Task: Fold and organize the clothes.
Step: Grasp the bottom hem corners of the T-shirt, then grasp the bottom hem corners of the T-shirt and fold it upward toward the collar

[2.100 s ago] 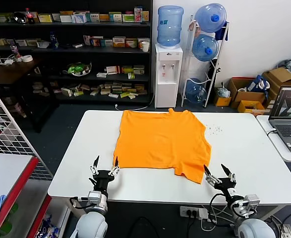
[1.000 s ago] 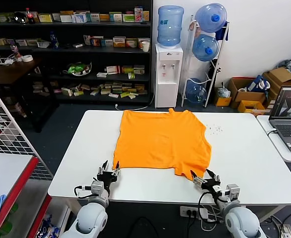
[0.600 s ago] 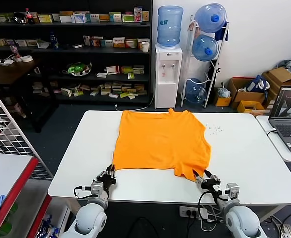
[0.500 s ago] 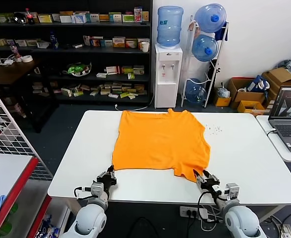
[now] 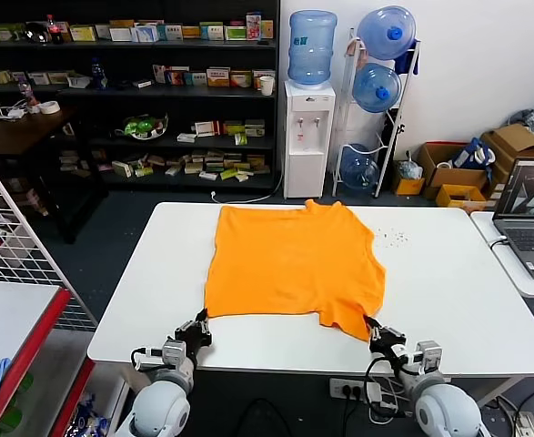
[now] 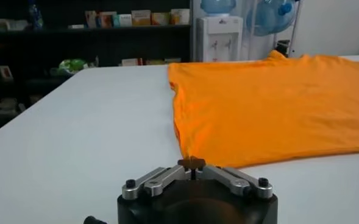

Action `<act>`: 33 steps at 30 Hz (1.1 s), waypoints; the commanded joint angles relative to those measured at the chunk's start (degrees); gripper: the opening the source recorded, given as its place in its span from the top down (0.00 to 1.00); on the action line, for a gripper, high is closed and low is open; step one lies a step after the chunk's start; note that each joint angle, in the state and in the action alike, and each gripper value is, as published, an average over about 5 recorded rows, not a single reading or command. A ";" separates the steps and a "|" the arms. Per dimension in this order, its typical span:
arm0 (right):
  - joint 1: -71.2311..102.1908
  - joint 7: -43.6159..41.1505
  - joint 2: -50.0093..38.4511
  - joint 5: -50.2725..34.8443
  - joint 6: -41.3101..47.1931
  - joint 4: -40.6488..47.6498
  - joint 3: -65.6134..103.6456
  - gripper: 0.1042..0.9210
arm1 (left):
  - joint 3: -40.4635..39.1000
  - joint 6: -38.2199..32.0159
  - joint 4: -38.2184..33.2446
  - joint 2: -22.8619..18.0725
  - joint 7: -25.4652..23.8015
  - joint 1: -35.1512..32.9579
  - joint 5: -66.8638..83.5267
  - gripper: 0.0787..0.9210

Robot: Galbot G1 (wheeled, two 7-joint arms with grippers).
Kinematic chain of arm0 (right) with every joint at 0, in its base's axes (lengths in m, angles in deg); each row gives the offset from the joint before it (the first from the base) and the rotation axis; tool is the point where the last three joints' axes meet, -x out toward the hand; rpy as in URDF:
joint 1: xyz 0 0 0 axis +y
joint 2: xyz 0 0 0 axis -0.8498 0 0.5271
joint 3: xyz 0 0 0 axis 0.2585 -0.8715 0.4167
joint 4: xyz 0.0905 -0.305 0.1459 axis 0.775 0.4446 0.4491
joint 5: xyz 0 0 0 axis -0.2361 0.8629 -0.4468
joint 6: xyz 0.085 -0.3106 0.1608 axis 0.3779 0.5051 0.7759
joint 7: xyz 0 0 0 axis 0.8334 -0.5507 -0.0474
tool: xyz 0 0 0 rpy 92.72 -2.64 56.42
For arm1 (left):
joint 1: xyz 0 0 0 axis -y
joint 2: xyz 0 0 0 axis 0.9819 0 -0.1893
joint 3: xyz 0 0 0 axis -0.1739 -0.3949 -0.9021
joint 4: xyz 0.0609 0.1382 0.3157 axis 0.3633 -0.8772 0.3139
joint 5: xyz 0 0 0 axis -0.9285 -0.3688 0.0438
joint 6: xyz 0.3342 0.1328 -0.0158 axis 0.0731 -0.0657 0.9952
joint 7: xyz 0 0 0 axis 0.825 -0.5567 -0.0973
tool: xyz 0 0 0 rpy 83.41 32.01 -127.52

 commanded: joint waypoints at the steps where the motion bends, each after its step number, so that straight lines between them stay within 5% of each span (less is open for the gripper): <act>1: 7.25 1.93 -1.10 2.68 0.39 -8.33 0.96 0.97 | 0.35 0.10 -6.45 3.04 -0.01 -2.63 0.39 0.98; 15: 15.34 3.29 -3.62 6.27 -0.59 -14.99 3.44 0.97 | 2.68 -1.10 -15.13 8.48 -0.29 -11.38 0.73 0.98; 33: -11.71 2.36 -8.36 1.19 -5.19 4.16 -3.70 0.97 | -0.39 -3.66 -3.02 5.16 -1.71 3.58 -3.51 0.98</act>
